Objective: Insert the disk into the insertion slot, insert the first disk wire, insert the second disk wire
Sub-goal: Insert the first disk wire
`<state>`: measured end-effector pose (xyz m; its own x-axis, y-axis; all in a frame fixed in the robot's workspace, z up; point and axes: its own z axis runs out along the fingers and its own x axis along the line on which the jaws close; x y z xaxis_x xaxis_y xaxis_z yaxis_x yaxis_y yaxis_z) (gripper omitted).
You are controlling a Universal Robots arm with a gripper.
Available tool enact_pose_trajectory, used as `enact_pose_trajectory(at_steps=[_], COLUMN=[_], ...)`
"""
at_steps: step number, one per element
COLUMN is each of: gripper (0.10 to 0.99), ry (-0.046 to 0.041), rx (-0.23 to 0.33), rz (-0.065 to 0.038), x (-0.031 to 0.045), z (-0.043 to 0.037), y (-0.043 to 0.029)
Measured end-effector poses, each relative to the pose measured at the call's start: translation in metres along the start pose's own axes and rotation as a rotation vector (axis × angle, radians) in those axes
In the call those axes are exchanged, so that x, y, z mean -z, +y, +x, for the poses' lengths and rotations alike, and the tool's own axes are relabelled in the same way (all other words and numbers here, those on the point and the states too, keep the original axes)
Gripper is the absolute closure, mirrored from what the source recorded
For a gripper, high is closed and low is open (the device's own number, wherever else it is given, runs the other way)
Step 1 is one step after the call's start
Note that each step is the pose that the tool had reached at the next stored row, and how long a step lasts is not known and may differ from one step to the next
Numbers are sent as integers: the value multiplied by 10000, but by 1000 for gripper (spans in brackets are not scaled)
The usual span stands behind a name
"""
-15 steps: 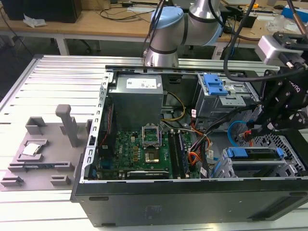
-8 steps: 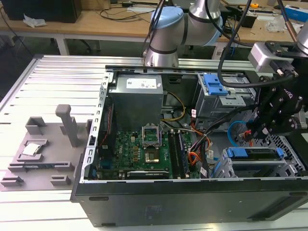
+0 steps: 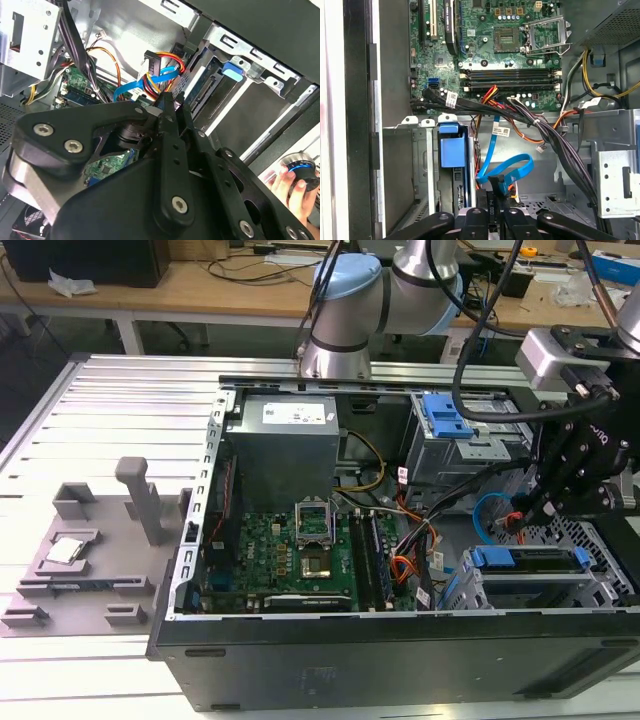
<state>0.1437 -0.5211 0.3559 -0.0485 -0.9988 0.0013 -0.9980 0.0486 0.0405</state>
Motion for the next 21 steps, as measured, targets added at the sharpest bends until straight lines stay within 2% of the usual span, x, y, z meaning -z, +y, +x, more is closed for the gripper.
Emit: enact_pose_trajectory(at_steps=[4, 7, 8, 10, 13, 21], gripper=[902, 902, 902, 902, 902, 902], ry=[0, 2, 3, 3, 2, -14], rx=[-1, 0, 1, 0, -1, 163], rz=[-1, -46, -61, -71, -85, -88], x=[-2, -26, -34, -55, -92, -113], z=[28, 72, 108, 251, 258, 227], y=[-3, -78, -100, -118, -138, -156])
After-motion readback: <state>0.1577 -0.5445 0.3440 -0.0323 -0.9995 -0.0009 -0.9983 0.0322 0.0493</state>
